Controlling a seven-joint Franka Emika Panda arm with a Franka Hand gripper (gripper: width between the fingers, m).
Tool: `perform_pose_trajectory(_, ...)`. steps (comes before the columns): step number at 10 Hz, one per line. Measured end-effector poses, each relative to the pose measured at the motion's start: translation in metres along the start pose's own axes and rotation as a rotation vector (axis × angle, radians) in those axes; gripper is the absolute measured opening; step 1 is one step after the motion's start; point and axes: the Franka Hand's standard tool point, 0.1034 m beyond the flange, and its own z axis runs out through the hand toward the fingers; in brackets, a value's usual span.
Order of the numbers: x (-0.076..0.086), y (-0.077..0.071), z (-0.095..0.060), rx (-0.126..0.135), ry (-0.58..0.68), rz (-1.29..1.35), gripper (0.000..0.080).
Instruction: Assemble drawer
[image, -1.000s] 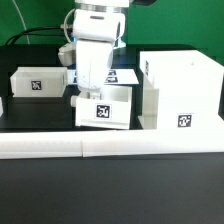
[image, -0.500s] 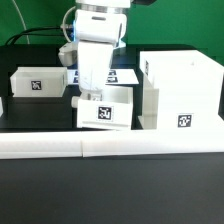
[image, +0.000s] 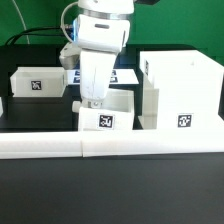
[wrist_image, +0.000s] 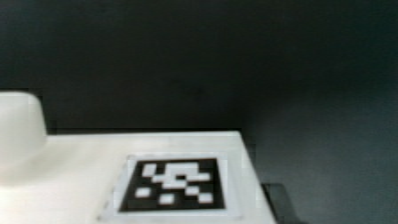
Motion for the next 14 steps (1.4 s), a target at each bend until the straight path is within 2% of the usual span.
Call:
perform_pose_trajectory(6,-0.003,0.000,0.003,0.004,0.000,0.003,0.0042)
perform_pose_trajectory(8,-0.016,0.001,0.005,0.007,0.017,0.003,0.0042)
perform_pose_trajectory(12,-0.010,0.000,0.004,0.013,0.009,0.031,0.0042)
perform_pose_trajectory(14,0.008,-0.003,0.002,0.008,-0.045,0.052,0.0042)
